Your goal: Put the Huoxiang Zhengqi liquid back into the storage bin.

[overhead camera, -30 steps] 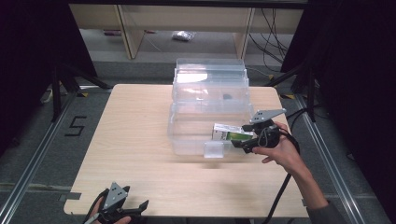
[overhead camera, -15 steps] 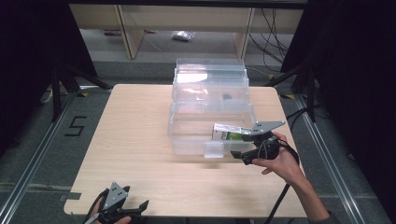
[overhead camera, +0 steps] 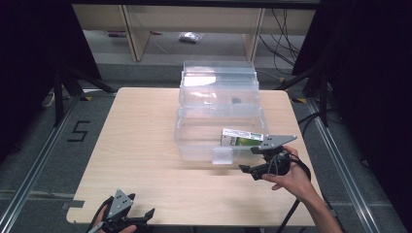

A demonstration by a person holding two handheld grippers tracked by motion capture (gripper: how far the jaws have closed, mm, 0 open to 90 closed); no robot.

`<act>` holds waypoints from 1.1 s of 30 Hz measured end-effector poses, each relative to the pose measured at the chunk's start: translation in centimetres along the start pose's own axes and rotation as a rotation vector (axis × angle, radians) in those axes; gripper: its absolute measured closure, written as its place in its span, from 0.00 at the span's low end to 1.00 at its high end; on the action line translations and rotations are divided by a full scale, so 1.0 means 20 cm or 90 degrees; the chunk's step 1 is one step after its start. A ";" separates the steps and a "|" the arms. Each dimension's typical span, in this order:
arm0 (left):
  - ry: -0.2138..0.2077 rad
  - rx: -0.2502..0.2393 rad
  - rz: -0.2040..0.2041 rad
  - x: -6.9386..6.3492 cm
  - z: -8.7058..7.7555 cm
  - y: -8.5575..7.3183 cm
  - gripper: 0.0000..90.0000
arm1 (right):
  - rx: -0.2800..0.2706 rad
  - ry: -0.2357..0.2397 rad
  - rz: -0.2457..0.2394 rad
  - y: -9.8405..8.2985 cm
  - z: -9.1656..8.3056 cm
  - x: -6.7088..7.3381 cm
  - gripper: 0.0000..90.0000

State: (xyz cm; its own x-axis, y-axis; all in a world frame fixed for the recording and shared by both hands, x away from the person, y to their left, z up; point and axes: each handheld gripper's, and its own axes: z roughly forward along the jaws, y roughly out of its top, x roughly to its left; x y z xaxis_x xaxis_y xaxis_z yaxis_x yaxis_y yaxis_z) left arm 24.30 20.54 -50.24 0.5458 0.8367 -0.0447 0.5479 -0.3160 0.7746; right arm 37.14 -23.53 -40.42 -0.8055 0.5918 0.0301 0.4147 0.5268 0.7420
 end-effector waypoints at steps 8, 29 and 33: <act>0.000 0.000 0.000 0.00 0.00 0.00 0.17 | -0.001 0.005 0.004 -0.04 0.00 0.05 0.26; -0.006 0.005 0.003 0.00 -0.01 0.00 0.17 | -0.008 0.001 0.014 -0.20 0.03 0.12 0.27; -0.005 0.000 0.002 -0.01 -0.01 0.00 0.17 | -0.010 0.001 0.021 -0.24 0.05 0.13 0.27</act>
State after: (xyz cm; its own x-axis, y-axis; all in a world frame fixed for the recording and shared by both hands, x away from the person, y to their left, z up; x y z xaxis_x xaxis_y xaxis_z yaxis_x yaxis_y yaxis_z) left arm 24.18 20.49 -50.14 0.5523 0.8324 -0.0465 0.5455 -0.3186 0.7752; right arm 33.45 -23.90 -44.57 -0.7920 0.6079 0.0565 0.4351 0.4970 0.7508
